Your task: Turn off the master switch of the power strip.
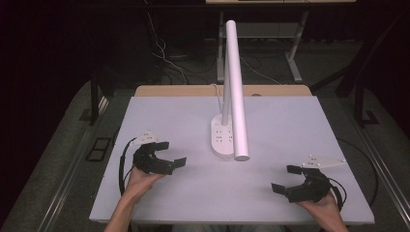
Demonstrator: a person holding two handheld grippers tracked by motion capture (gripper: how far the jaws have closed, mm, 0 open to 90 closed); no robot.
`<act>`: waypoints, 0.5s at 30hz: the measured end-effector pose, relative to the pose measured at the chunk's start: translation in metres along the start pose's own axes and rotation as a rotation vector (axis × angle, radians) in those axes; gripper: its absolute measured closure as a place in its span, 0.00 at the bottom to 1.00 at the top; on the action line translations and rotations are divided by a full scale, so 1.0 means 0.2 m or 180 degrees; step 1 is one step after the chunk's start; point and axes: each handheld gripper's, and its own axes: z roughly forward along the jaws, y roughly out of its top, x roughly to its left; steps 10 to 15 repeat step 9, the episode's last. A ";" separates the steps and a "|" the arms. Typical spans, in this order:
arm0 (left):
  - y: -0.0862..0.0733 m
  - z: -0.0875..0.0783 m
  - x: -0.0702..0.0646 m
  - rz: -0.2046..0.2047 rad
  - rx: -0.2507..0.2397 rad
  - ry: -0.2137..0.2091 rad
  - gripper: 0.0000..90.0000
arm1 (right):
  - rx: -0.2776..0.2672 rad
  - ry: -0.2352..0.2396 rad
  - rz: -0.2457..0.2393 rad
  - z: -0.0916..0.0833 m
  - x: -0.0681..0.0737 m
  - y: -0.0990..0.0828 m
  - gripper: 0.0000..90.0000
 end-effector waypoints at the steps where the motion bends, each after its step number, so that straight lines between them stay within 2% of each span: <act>1: -0.01 0.00 -0.01 0.0006 0.0011 -0.0014 0.00 | 0.0000 0.0001 -0.0002 0.00 0.00 0.00 0.00; 5: -0.06 -0.01 -0.03 -0.0050 0.0004 -0.0148 0.00 | -0.0004 -0.0009 0.0004 0.00 0.00 0.00 0.00; 9: -0.09 0.00 -0.06 -0.0032 0.0049 -0.0161 0.00 | -0.0021 -0.0019 0.0006 0.00 0.00 0.00 0.00; 15: -0.09 0.00 -0.06 -0.0032 0.0049 -0.0161 0.00 | -0.0021 -0.0019 0.0006 0.00 0.00 0.00 0.00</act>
